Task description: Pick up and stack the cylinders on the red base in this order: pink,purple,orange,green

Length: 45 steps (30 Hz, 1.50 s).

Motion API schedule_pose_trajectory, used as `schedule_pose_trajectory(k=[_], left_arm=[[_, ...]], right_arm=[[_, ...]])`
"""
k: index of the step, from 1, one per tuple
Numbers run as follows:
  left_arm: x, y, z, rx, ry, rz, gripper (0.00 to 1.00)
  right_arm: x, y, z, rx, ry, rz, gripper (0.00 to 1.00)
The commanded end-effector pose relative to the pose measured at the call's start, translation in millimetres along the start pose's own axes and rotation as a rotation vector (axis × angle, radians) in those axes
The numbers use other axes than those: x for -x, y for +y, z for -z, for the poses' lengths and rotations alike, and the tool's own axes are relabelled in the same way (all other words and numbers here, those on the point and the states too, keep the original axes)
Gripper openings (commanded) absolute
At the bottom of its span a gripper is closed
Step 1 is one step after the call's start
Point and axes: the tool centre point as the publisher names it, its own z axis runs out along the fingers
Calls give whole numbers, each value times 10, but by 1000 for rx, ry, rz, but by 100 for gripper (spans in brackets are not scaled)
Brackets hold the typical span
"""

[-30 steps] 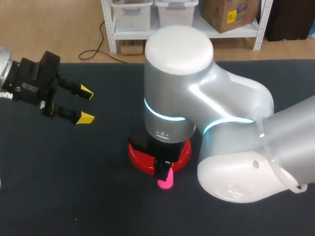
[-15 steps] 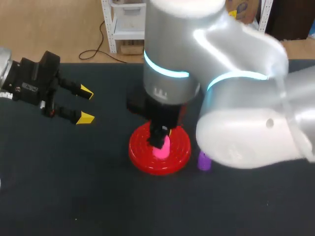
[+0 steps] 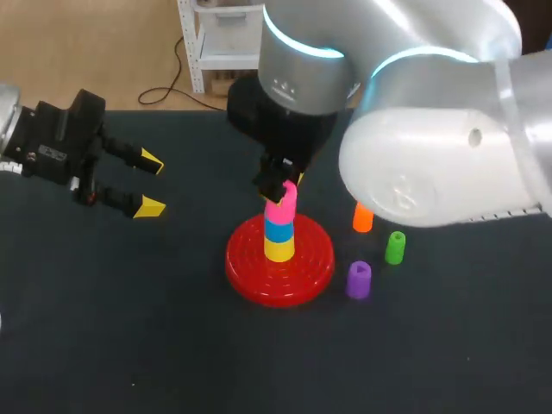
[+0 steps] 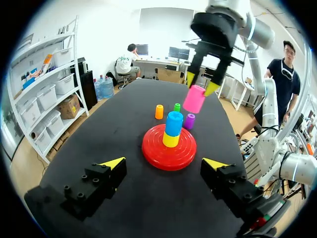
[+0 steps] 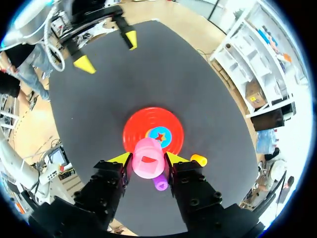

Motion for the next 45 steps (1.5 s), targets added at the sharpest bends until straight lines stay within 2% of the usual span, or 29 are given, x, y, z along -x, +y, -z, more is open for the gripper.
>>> schedule_pose_trajectory(k=[1,7,19,27,37,45], left_arm=[[-12,-3,0,1,-4,-3,100],[-12,-3,0,1,-4,-3,100],[-12,-3,0,1,-4,-3,100],[-12,-3,0,1,-4,-3,100],[-12,-3,0,1,-4,-3,100],[-12,-3,0,1,-4,-3,100]], right_arm=[[133,-115,-130,1,21,-15,0],[216,-184,-242,0,38,-33,0],[288,-170,-311,5,56,-33,0],[189,-159,-242,9,53,-33,0],[142,-167,-293,13,63,-42,0],[132,-139,-475,22,87,-47,0]])
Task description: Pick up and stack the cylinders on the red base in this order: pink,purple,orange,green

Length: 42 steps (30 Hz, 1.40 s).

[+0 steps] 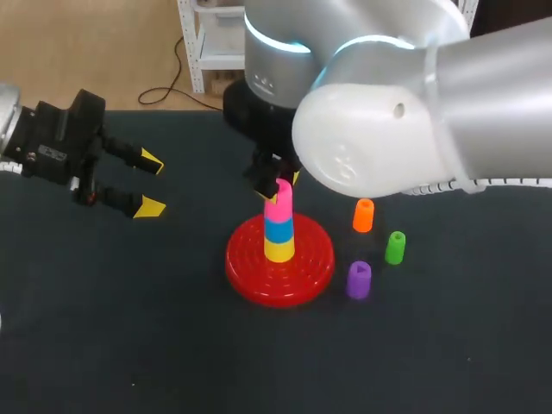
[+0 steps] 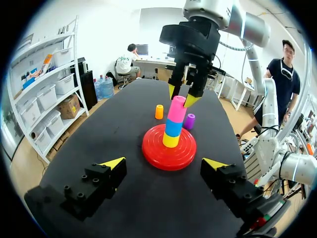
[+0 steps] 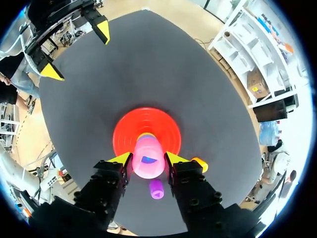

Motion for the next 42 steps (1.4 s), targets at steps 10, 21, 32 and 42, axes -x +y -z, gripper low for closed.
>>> schedule_pose_trajectory(k=[10,21,32,42], left_arm=[[-12,-3,0,1,-4,-3,100],[-12,-3,0,1,-4,-3,100],[-12,-3,0,1,-4,-3,100],[-12,-3,0,1,-4,-3,100]], right_arm=[[-14,6,-269,-7,41,3,0],[-218,-29,163,-12,-72,47,100],[-813,-230,101,-28,-79,57,100],[-1056,-346,-512,6,-16,54,100]])
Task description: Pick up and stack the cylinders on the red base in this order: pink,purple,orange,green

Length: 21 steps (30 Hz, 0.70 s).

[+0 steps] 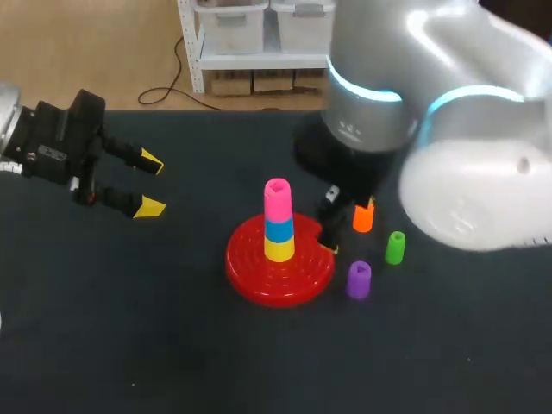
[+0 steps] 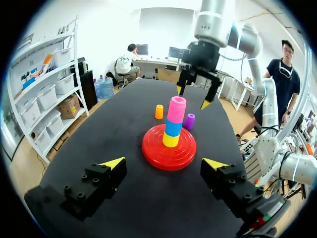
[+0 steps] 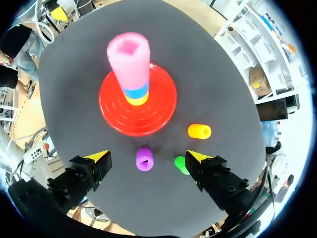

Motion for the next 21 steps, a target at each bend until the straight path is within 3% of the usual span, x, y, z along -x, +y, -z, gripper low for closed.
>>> schedule_pose_trajectory(k=[1,13,21], left_arm=[[-12,-3,0,1,-4,-3,100],[-12,-3,0,1,-4,-3,100],[-12,-3,0,1,-4,-3,100]], right_arm=[[-23,-65,-270,6,-49,-10,100],[-198,-31,-660,-6,24,-17,100],[-335,-15,-690,-7,25,-22,100]])
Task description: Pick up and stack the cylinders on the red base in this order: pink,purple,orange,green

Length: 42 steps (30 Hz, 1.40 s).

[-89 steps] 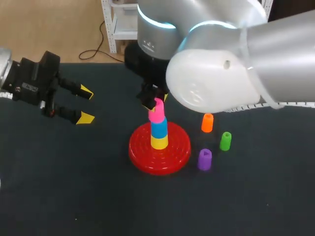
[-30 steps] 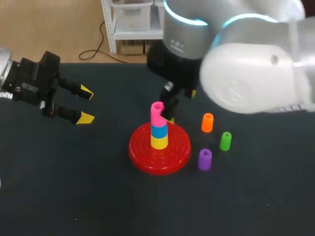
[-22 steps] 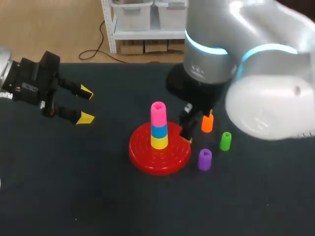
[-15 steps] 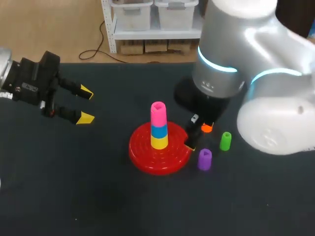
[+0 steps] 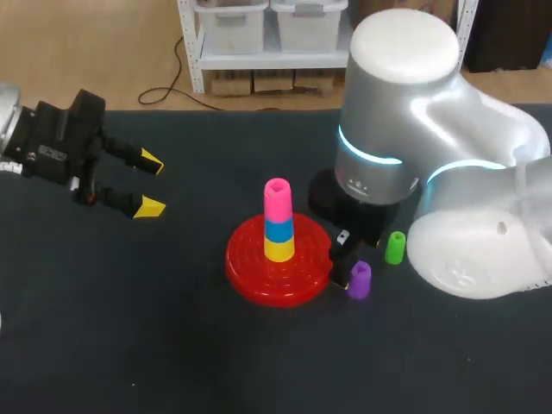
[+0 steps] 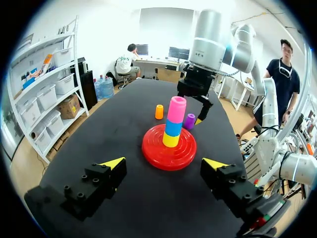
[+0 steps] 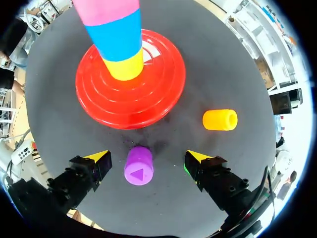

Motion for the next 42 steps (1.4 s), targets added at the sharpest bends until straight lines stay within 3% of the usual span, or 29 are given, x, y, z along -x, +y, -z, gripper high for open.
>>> schedule_pose_trajectory(k=[1,9,10,12,18,37,42], left_arm=[[-12,-3,0,1,-4,-3,100],[-12,-3,0,1,-4,-3,100],[-12,-3,0,1,-4,-3,100],[-12,-3,0,1,-4,-3,100],[-12,-3,0,1,-4,-3,100],[-12,-3,0,1,-4,-3,100],[-12,-3,0,1,-4,-3,100]], right_arm=[[-96,26,24,-4,-16,-1,100],[-152,71,116,5,-17,0,98],[-153,74,121,7,-17,1,85],[-147,78,136,8,-15,1,71],[-131,77,145,21,-13,-2,50],[-108,115,54,22,0,2,43],[-99,108,50,17,1,3,28]])
